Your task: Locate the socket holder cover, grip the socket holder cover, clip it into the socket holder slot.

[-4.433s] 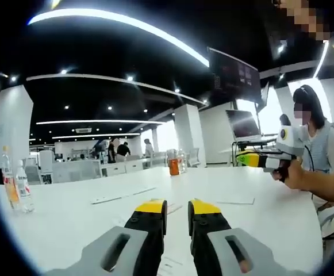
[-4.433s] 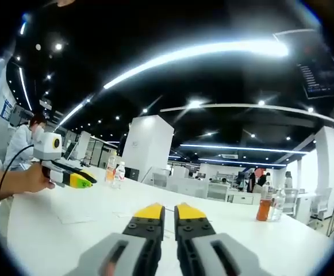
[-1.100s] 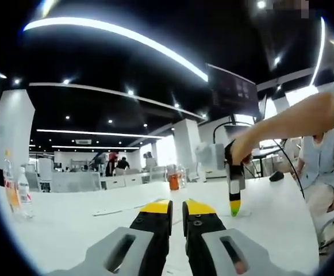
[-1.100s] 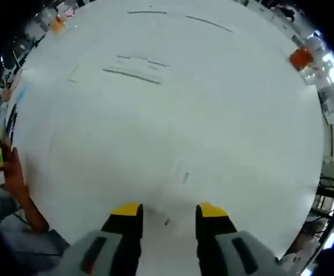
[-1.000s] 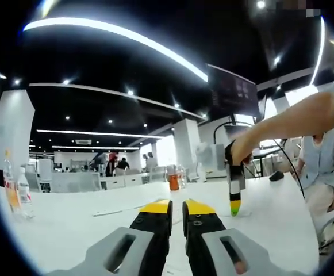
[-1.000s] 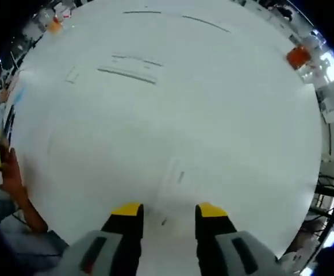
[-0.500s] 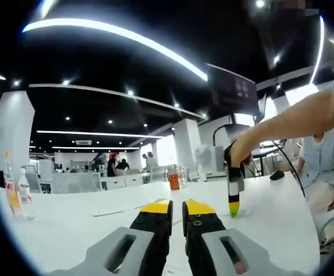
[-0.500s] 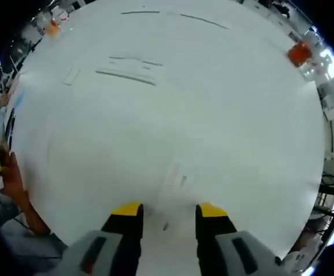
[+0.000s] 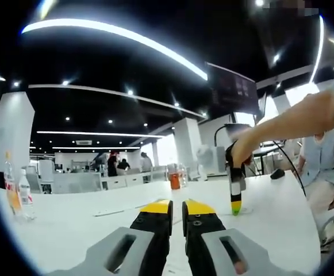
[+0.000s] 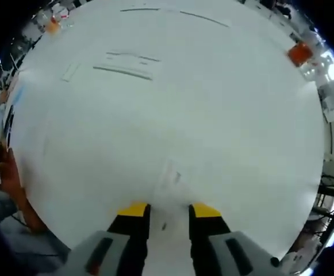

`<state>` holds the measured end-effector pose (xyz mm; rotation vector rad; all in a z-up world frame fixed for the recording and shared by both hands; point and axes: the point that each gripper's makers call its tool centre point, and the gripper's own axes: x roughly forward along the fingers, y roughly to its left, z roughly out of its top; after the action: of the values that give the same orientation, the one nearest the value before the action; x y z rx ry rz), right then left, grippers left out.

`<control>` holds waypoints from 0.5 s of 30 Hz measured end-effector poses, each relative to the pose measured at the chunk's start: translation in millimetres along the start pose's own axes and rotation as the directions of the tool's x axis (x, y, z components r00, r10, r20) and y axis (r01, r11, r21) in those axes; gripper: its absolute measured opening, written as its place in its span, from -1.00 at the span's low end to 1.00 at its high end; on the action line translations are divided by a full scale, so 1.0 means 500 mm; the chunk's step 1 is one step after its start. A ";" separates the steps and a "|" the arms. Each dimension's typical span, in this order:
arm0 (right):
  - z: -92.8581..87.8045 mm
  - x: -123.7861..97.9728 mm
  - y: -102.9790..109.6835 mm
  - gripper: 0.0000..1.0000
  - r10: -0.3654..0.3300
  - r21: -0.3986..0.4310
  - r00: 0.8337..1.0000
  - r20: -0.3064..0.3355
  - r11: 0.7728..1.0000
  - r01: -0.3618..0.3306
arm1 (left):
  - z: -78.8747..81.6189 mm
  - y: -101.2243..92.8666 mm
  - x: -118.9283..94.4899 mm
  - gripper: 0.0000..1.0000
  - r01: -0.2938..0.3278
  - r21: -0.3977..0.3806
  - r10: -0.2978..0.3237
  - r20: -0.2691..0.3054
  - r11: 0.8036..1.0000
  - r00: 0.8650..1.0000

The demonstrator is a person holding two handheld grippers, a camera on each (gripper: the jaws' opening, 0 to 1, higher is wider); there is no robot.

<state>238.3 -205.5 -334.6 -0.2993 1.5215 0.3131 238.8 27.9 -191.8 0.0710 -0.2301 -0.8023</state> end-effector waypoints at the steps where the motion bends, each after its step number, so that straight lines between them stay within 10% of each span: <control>1: 0.000 0.000 -0.001 -0.46 -0.002 -0.006 1.000 -0.001 1.000 0.002 | 0.000 0.000 0.000 -0.84 -0.001 0.000 0.001 0.000 1.000 1.000; 15: 0.019 -0.009 0.001 -0.50 -0.016 -0.124 1.000 0.015 0.992 0.017 | -0.001 -0.002 0.001 -0.84 -0.002 0.001 0.002 0.000 1.000 1.000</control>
<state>246.9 -201.5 -330.0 -0.4067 1.4879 0.3966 238.6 27.0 -192.2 0.0723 -0.2303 -0.7997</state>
